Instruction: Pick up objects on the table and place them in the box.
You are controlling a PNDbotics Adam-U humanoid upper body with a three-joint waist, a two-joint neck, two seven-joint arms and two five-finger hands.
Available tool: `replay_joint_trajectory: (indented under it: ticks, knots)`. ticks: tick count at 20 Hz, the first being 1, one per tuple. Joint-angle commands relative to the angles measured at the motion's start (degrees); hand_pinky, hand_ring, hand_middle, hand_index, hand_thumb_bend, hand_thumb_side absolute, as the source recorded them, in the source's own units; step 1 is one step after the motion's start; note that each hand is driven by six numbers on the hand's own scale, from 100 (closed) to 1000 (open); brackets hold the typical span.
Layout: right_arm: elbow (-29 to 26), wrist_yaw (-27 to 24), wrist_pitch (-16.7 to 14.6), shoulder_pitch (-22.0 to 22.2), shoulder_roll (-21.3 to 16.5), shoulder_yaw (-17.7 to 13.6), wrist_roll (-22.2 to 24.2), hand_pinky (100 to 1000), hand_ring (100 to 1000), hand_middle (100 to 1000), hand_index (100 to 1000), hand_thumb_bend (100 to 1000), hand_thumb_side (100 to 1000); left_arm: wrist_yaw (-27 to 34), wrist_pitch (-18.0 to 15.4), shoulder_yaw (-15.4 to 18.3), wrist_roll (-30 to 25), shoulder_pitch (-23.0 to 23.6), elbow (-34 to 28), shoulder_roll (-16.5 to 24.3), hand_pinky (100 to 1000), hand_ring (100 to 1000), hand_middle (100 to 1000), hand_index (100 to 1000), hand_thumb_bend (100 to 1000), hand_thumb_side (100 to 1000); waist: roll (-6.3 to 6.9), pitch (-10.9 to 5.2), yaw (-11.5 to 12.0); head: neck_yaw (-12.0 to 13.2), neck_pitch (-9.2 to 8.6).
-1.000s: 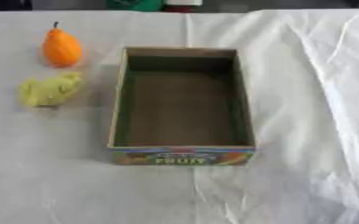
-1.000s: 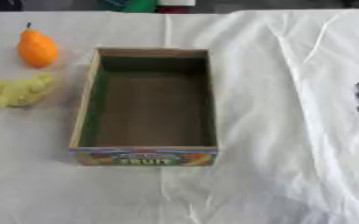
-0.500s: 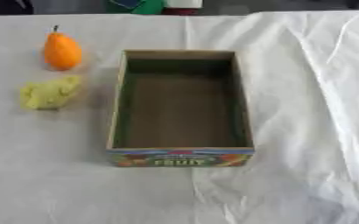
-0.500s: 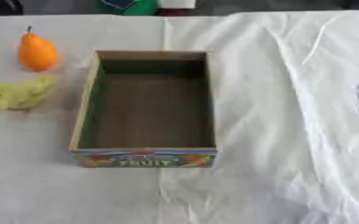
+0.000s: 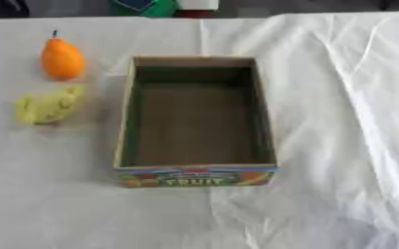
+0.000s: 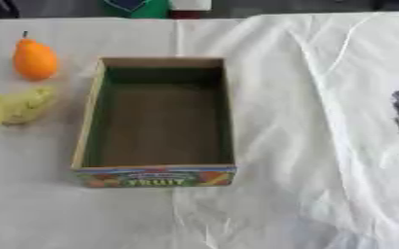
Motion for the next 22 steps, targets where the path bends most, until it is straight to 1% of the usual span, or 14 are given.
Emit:
replay_joint_trajectory:
  ticks: [1,2,3,6,7,10,12,15,17,18,19,20,21,22]
  knots:
    - [-1.1,-0.2,0.0,-0.6,-1.9,-0.1,0.3,621,658,548,687,100,594,-3.0,-0.8,-1.1,-5.2,-2.0,-0.9,2.7,568,728,753,897,605,989,-0.06,-1.30,0.1,0.2,-0.53]
    - [-1.1,-0.2,0.0,-0.7,-2.0,0.0,0.3,621,658,548,687,100,594,-3.8,-1.1,-1.8,-6.8,-2.4,-0.9,3.0,576,733,758,900,637,994,-0.06,-1.32,0.1,0.3,-0.62]
    - [-1.1,-0.3,0.0,-0.7,-2.0,0.0,0.4,621,658,548,687,100,595,-4.6,-1.4,-2.4,-8.4,-2.8,-0.9,3.2,579,736,761,902,649,996,-0.07,-1.34,0.1,0.3,-0.68]
    - [-1.1,-0.3,0.0,-0.7,-2.0,0.0,0.4,621,658,548,687,100,595,-6.7,-2.6,-4.2,-13.1,-3.8,-0.7,3.7,613,756,783,911,774,1000,-0.03,-1.41,0.1,0.4,-0.88]
    - [-1.1,-0.3,0.0,-0.7,-2.0,0.1,0.5,621,658,548,687,100,595,-7.4,-3.1,-4.8,-14.7,-4.2,-0.5,3.8,617,759,787,913,791,1000,-0.01,-1.43,0.1,0.4,-0.92]
    - [-1.1,-0.4,0.0,-0.7,-2.0,0.1,0.5,621,658,547,687,100,595,-8.8,-4.3,-5.9,-19.1,-5.1,0.6,3.6,638,779,807,924,878,1000,0.08,-1.47,0.0,0.6,-1.07]
    - [-1.1,-0.4,0.0,-0.7,-1.9,0.1,0.6,621,658,547,686,100,596,-9.1,-4.7,-6.3,-21.6,-5.4,1.4,3.4,656,793,822,939,907,1000,0.12,-1.47,0.0,0.6,-1.16]
    - [-1.1,-0.4,0.1,-0.6,-1.9,0.2,0.7,621,658,547,686,100,596,-8.7,-4.9,-6.8,-25.6,-6.0,3.6,2.8,674,810,838,958,886,1000,0.16,-1.45,-0.1,0.8,-1.30]
    - [-1.1,-0.4,0.2,-0.5,-1.8,0.1,0.7,621,658,547,686,100,597,-7.1,-4.6,-6.8,-27.4,-6.3,5.1,2.1,681,817,845,971,873,1000,0.20,-1.43,-0.1,0.8,-1.39]
    - [-1.1,-0.4,0.2,-0.4,-1.8,0.1,0.7,621,658,547,686,100,599,-6.4,-4.5,-6.7,-27.9,-6.5,5.7,1.8,684,821,848,978,839,1000,0.21,-1.42,-0.1,0.7,-1.42]
    - [-1.1,-0.4,0.2,-0.4,-1.7,0.1,0.7,621,658,547,686,100,599,-5.7,-4.5,-6.7,-28.1,-6.5,6.3,1.6,686,822,849,979,830,1000,0.22,-1.41,0.0,0.7,-1.46]
    - [-1.1,-0.4,0.2,-0.3,-1.7,0.1,0.7,622,658,546,686,100,600,-4.9,-4.5,-6.8,-28.2,-6.6,7.0,1.3,684,821,846,981,786,982,0.22,-1.39,0.0,0.7,-1.51]
    - [-1.1,-0.5,0.3,-0.3,-1.6,0.1,0.7,622,658,546,686,100,600,-4.0,-4.5,-6.9,-28.3,-6.7,7.7,0.9,683,820,845,982,770,970,0.22,-1.38,-0.1,0.7,-1.55]
    - [-1.1,-0.5,0.3,-0.3,-1.6,0.1,0.7,622,658,546,686,100,600,-3.2,-4.5,-7.0,-28.3,-6.8,8.4,0.6,682,821,846,984,736,933,0.22,-1.37,-0.1,0.7,-1.58]
